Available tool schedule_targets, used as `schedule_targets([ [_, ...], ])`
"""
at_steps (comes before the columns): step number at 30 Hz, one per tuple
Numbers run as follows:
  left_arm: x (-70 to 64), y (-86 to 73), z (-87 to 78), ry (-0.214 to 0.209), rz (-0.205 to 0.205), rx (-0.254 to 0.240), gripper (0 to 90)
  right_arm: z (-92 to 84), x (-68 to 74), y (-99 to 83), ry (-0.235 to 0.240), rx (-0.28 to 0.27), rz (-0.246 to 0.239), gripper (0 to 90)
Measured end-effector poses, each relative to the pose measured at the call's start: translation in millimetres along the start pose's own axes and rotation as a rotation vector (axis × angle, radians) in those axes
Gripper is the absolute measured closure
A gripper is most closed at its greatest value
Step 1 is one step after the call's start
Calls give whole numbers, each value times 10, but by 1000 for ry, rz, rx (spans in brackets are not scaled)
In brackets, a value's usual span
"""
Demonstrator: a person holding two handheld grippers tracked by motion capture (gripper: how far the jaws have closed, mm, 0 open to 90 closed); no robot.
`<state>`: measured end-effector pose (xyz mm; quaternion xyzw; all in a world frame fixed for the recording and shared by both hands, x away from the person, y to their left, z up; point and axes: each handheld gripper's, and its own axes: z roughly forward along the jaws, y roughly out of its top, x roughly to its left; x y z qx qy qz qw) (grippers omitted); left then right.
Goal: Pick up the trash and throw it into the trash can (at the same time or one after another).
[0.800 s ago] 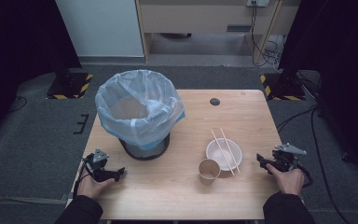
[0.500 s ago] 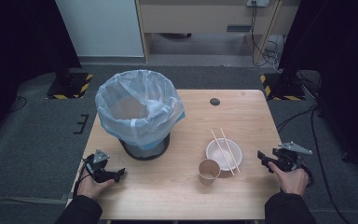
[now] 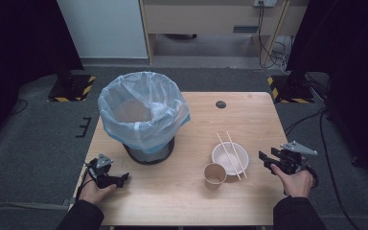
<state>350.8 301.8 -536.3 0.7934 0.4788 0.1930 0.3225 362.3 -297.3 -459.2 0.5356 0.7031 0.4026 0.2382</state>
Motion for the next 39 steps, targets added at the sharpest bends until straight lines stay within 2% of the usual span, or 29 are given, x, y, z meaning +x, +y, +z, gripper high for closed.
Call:
schedule_targets([
  [7, -9, 3, 4, 8, -8, -1, 0, 28, 174, 162, 18, -29, -50, 537],
  [9, -9, 4, 4, 8, -8, 0, 0, 59, 221, 228, 29, -21, -60, 584],
  [14, -9, 3, 4, 8, -8, -1, 0, 112, 262, 294, 31, -25, -81, 634],
  [20, -10, 3, 4, 8, -8, 0, 0, 257, 376, 354, 57, 5, -121, 713],
  [26, -10, 3, 4, 8, -8, 0, 0, 367, 434, 333, 90, 24, -125, 744],
  [29, -10, 4, 4, 9, -8, 0, 0, 406, 435, 300, 105, 27, -109, 757],
  [31, -11, 4, 4, 9, -8, 0, 0, 438, 446, 255, 114, 43, -99, 760],
  [39, -11, 4, 4, 9, -8, 0, 0, 558, 547, 124, 136, 125, -128, 786],
])
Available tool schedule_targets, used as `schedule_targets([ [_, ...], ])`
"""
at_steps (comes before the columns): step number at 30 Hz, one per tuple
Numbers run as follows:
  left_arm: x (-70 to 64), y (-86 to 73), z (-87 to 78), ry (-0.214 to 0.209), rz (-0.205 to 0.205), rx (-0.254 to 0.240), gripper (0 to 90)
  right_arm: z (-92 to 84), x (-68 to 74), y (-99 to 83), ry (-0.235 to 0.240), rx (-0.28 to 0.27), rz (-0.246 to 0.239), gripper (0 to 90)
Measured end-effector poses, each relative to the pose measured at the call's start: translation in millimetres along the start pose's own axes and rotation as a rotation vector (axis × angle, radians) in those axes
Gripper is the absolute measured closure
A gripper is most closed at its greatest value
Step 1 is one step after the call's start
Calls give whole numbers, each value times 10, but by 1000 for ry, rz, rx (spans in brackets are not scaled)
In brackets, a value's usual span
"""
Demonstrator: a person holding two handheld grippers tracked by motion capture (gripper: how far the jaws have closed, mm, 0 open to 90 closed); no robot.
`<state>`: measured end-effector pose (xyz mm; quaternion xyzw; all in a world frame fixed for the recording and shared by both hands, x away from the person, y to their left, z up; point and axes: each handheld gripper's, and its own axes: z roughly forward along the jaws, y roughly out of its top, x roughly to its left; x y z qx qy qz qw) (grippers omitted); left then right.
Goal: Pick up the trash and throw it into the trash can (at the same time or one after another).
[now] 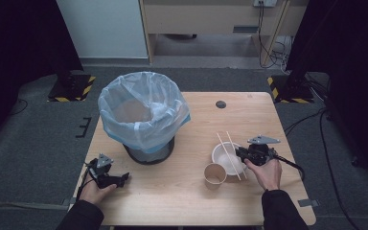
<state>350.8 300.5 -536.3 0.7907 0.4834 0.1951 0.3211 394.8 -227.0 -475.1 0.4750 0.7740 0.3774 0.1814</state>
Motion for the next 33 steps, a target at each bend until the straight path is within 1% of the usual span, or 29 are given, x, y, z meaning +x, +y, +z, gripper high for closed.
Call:
schedule_targets([
  [4, 0, 0, 0, 0, 0, 0, 0, 22, 5, -18, 5, 19, 0, 795],
  [7, 0, 0, 0, 0, 0, 0, 0, 41, 11, -34, 15, 33, 10, 802],
  [8, 0, 0, 0, 0, 0, 0, 0, 58, 18, -44, 18, 50, 12, 805],
  [10, 0, 0, 0, 0, 0, 0, 0, 66, 19, -48, 20, 56, 11, 805],
  [13, 0, 0, 0, 0, 0, 0, 0, 110, 16, -77, 19, 77, 14, 806],
  [15, 0, 0, 0, 0, 0, 0, 0, 114, 11, -80, 22, 81, 17, 811],
  [18, 0, 0, 0, 0, 0, 0, 0, 135, 6, -91, 8, 109, 10, 835],
  [20, 0, 1, 0, 0, 0, 0, 0, 138, 9, -90, 10, 107, 12, 853],
  [23, 0, 1, 0, 0, 0, 0, 0, 133, 10, -86, 11, 111, 19, 856],
  [27, 0, 0, 0, 0, 0, 0, 0, 106, -1, -75, 12, 97, 25, 856],
  [28, 0, 1, 0, 0, 0, 0, 0, 81, -9, -62, 18, 80, 35, 856],
  [29, 0, 1, 0, 0, 0, 0, 0, 81, -9, -62, 18, 80, 35, 856],
  [32, 0, 1, 0, 0, 0, 0, 0, 20, -36, -33, 21, 40, 49, 856],
  [33, 0, 1, 0, 0, 0, 0, 0, 20, -36, -33, 21, 40, 49, 856],
])
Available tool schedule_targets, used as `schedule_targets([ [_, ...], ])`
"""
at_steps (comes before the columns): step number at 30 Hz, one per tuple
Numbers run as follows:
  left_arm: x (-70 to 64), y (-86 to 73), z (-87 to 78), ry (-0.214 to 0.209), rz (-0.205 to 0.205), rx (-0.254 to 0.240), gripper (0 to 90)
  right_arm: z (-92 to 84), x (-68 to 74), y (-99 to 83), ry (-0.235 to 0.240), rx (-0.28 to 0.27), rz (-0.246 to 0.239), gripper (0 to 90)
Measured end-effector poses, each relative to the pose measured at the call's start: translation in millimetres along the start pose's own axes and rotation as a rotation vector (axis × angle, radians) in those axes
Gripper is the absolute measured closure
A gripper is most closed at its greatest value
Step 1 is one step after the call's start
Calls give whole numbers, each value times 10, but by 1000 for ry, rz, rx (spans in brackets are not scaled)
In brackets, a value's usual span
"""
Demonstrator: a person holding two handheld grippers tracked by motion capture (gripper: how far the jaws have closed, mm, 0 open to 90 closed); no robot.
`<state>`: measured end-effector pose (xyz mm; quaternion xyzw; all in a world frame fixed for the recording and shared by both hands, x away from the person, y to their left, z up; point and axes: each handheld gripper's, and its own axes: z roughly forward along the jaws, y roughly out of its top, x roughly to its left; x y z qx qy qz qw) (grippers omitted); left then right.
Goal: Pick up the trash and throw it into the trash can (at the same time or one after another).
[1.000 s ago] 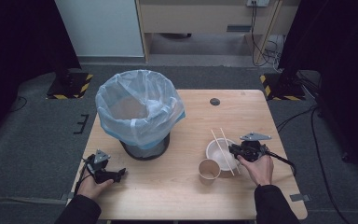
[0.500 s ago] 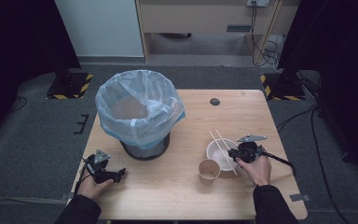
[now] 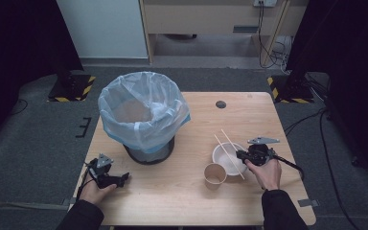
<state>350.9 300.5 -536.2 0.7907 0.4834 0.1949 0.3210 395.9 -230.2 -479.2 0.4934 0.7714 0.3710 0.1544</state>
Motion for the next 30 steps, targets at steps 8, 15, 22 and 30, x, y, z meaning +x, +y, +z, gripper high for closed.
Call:
schedule_targets([
  [8, 0, 0, 0, 0, 0, 0, 0, -188, -85, 74, 6, -116, 22, 856],
  [15, 0, 0, 0, 0, 0, 0, 0, -383, -133, 153, 14, -236, 41, 856],
  [22, -2, 3, 2, -1, 1, 1, 0, -525, -178, 206, 23, -303, 62, 856],
  [30, -4, 3, 2, 0, 1, 1, 0, -662, -187, 276, 34, -376, 75, 857],
])
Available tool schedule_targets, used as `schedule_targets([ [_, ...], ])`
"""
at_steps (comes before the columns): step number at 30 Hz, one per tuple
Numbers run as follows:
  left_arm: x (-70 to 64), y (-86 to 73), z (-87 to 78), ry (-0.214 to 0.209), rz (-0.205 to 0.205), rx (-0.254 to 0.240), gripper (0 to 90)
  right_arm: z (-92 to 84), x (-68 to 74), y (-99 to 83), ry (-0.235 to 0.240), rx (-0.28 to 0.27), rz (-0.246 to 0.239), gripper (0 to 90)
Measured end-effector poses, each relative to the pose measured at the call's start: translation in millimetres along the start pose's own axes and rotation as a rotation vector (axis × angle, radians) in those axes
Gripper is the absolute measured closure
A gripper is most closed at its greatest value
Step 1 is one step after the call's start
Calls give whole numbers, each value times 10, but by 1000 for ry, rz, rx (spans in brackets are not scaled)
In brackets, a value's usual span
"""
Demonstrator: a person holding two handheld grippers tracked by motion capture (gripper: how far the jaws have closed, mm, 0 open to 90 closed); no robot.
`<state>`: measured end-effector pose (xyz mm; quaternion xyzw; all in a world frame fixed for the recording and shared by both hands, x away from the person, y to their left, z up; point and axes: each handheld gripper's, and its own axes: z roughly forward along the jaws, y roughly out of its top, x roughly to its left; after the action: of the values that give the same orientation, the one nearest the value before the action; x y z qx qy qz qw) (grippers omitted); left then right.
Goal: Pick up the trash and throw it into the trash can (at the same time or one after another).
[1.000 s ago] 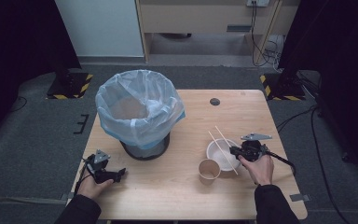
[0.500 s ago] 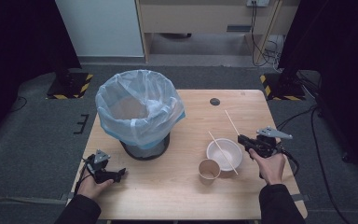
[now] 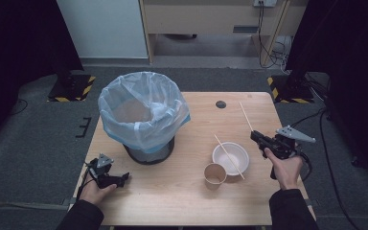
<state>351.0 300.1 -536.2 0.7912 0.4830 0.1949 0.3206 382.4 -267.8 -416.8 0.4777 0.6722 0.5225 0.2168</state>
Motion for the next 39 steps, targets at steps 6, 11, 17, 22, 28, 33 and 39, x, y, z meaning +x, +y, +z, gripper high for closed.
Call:
schedule_targets([
  [6, -2, 0, 1, 0, -1, -1, 0, -81, 42, 155, 28, -77, 6, 857],
  [11, -6, 0, 2, 1, -2, -1, 0, -131, 124, 312, 60, -149, 4, 857],
  [17, -9, 1, 2, 2, -2, -1, 0, -143, 226, 479, 98, -232, 6, 857],
  [22, -9, 1, 3, 1, -2, -1, 0, -123, 298, 618, 121, -287, 1, 857],
  [28, -11, 1, 3, 1, -2, -1, 0, -91, 414, 812, 146, -320, -23, 857],
  [33, -13, 2, 2, 1, -1, 0, 0, -47, 542, 983, 167, -330, -51, 857],
  [39, -13, 2, 3, 1, -1, 0, 0, 3, 636, 1097, 189, -337, -62, 857],
])
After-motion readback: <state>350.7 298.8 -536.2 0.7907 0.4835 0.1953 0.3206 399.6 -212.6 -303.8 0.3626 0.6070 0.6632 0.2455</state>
